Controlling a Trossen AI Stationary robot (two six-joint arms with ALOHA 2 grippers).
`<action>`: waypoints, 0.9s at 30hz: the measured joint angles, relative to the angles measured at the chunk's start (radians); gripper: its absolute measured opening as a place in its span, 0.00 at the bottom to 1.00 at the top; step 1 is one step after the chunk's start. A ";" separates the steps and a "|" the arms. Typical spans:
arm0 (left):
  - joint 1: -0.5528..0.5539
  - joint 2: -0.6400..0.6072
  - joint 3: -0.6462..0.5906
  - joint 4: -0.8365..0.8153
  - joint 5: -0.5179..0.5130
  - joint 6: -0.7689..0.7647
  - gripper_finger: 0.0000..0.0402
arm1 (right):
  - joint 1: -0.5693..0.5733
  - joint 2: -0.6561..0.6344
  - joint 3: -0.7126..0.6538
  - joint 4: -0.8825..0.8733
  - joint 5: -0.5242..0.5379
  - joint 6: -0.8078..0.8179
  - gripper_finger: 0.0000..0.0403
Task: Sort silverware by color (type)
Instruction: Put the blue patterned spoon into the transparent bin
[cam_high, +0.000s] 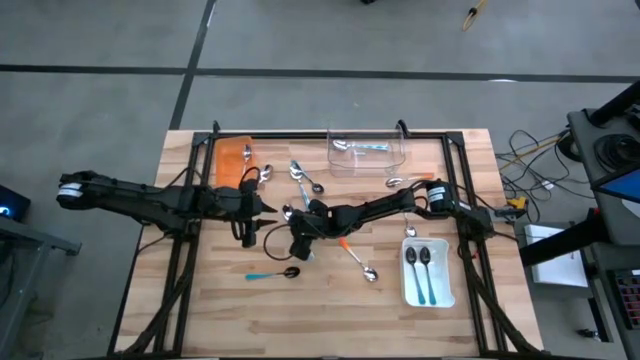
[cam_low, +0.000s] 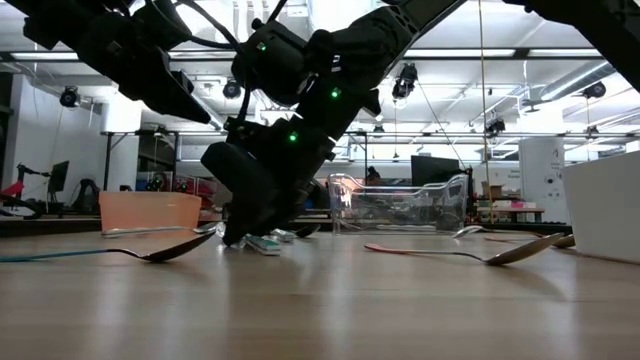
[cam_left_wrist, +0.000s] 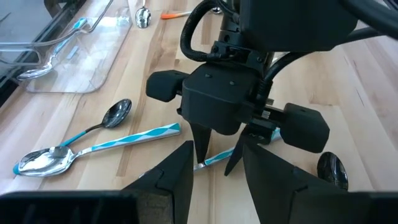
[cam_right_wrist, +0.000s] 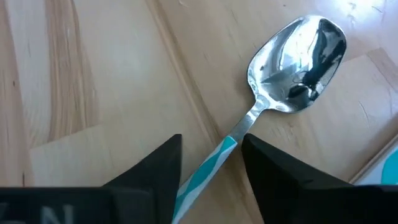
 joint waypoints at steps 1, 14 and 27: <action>0.000 0.000 0.000 0.000 0.000 0.000 0.30 | 0.000 0.000 0.000 -0.002 0.000 0.000 0.33; 0.000 0.000 0.000 -0.001 0.000 0.000 0.30 | 0.000 -0.012 -0.002 -0.004 -0.040 -0.026 0.05; 0.000 -0.009 -0.001 0.122 0.001 0.065 0.30 | 0.004 -0.124 -0.008 -0.100 -0.131 -0.106 0.05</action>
